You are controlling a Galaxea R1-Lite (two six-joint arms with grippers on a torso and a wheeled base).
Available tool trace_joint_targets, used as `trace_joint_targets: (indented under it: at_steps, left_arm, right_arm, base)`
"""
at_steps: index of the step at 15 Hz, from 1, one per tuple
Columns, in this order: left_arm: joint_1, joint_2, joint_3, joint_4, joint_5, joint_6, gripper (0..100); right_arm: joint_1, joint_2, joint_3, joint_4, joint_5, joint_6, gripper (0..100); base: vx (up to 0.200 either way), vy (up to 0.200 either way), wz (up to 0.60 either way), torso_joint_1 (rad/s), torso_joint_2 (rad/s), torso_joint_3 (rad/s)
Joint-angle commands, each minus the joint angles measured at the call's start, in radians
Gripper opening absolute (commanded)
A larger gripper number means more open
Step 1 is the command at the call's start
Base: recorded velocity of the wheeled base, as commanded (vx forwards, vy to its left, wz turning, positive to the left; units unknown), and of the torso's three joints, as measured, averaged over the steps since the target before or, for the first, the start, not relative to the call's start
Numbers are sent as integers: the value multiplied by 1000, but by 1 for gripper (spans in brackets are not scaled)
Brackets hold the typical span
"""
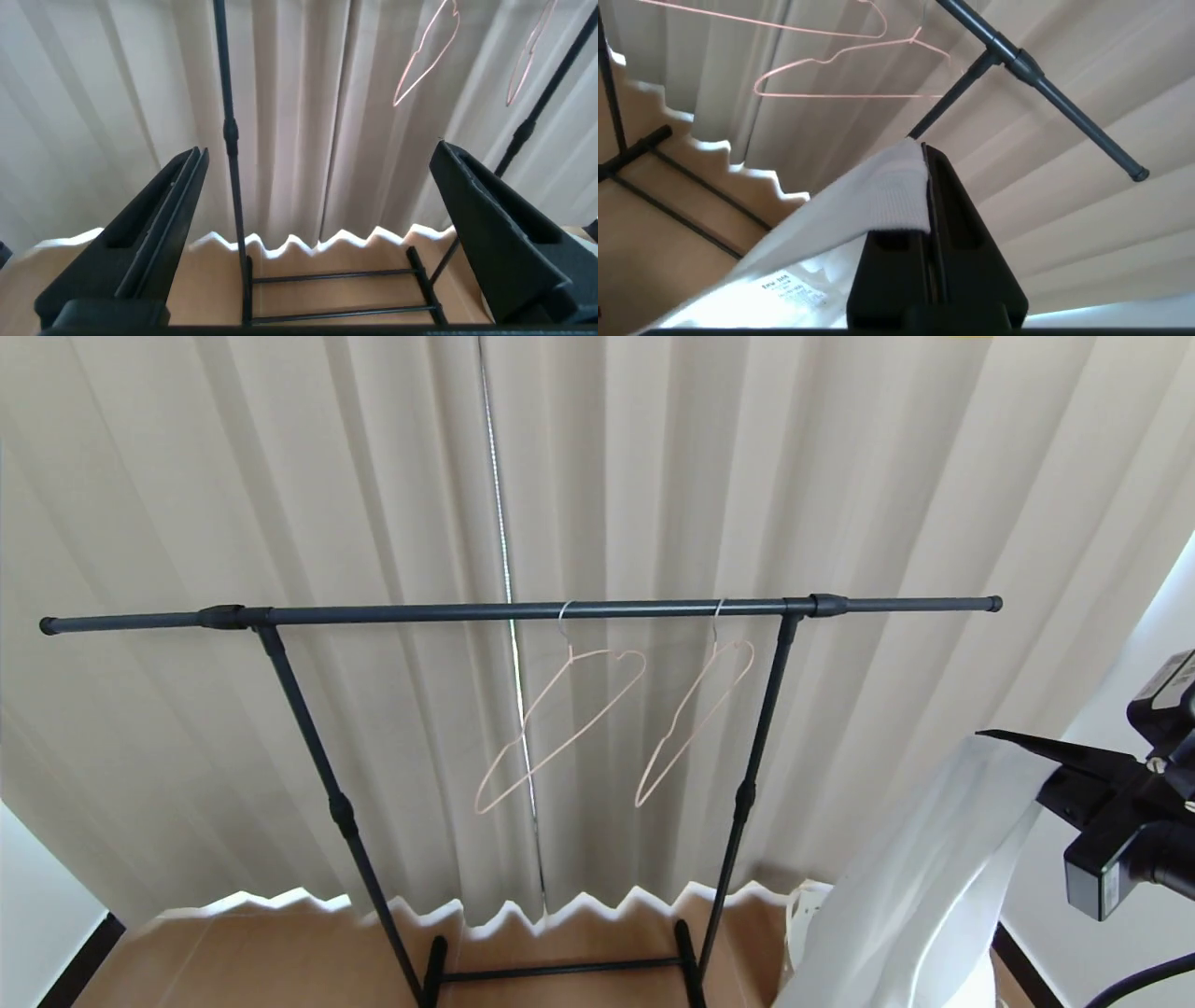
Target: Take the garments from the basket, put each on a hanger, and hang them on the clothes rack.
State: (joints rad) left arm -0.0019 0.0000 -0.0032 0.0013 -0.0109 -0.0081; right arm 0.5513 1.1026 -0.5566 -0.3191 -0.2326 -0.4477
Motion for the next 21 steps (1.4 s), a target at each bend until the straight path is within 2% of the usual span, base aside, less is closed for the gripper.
trace_joint_targets:
  at_steps: [1,6,7,8,10,11,12,13,14,15,18,19,21]
  left_arm:
    - [0,2,0,-1,2,-1,100]
    - [-7,18,-6,13,-8,26,100]
    - [-18,43,-8,16,-29,39,100]
    - [-50,110,-20,17,-101,39,100]
    - [-58,216,-55,16,-146,30,100]
    - [-58,330,-90,16,-198,30,100]
    - [-56,468,-149,13,-247,28,100]
    - [-56,532,-182,13,-253,28,100]
    - [-64,726,-276,16,-253,26,100]
    - [-82,836,-325,19,-248,23,100]
    - [-179,1023,-417,11,-216,-15,100]
    - [-280,1077,-465,11,-198,-61,100]
    - [-435,1164,-554,9,-106,-155,100]
  right_arm:
    - [1,2,-2,0,-1,0,0]
    - [10,-4,3,-3,6,1,0]
    - [29,-6,1,-3,15,4,0]
    - [91,-3,-3,-3,39,12,0]
    - [127,46,-31,-3,39,78,0]
    - [137,126,-92,-6,38,198,0]
    - [168,200,-171,-15,30,374,0]
    - [184,235,-210,-12,27,443,0]
    - [182,347,-290,-12,27,500,0]
    - [160,416,-315,-18,22,511,0]
    - [153,510,-341,-100,-50,535,0]
    - [154,523,-344,-136,-68,537,0]
    - [164,525,-345,-147,-68,549,0]
  base:
    - [0,0,0,0,0,0]
    - [0,0,0,0,0,0]
    - [0,0,0,0,0,0]
    - [0,0,0,0,0,0]
    - [0,0,0,0,0,0]
    - [0,0,0,0,0,0]
    - [0,0,0,0,0,0]
    - [0,0,0,0,0,0]
    - [0,0,0,0,0,0]
    - [0,0,0,0,0,0]
    - [0,0,0,0,0,0]
    - [0,0,0,0,0,0]
    - [0,0,0,0,0,0]
